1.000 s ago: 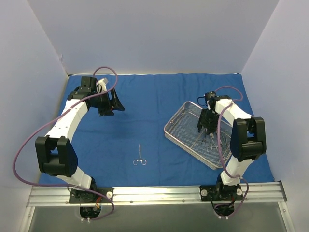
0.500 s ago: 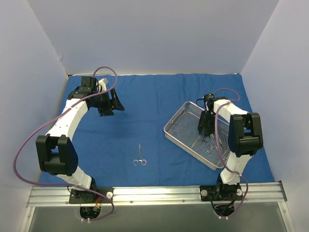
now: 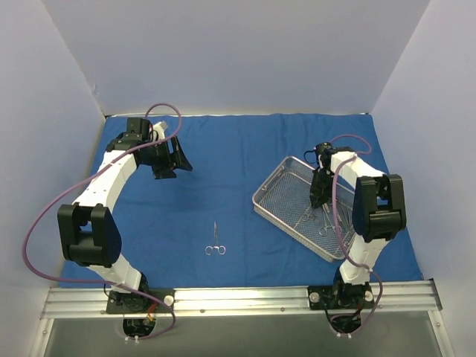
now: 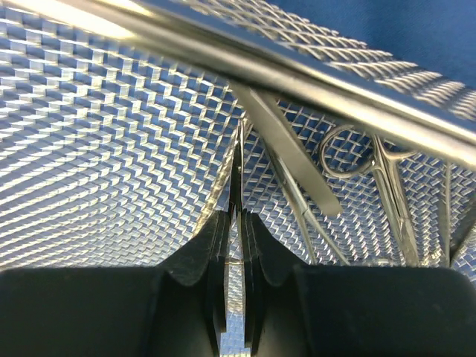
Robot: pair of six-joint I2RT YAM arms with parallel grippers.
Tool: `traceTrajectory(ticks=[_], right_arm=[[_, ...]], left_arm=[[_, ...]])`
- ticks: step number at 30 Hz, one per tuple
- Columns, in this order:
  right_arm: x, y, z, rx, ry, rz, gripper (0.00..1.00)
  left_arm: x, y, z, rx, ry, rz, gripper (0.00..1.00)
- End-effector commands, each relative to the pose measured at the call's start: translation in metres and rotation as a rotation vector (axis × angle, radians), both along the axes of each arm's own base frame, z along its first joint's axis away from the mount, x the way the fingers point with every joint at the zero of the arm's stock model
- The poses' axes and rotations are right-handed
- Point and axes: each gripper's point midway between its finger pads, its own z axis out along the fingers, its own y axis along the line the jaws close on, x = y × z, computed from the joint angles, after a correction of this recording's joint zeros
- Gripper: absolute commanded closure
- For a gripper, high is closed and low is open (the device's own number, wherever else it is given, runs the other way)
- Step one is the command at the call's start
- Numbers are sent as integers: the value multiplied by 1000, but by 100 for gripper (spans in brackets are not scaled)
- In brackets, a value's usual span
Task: Open and lay out the surgical kit
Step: Pick up the medical item from the container.
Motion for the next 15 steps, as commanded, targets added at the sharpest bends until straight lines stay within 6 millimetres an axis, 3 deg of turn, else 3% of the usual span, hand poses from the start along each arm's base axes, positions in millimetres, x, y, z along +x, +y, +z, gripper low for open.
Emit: traceTrajectory(ticks=[1, 7, 10, 15], right_arm=[[9, 4, 35, 10, -21, -4, 100], [23, 21, 87, 70, -92, 19, 100], [28, 42, 105, 113, -125, 47, 100], [52, 109, 140, 182, -226, 115, 100]], left_arm=[[15, -2, 18, -28, -66, -15, 21], [16, 0, 17, -13, -60, -4, 21], [16, 3, 14, 6, -46, 9, 22], [16, 22, 10, 105, -10, 83, 22]])
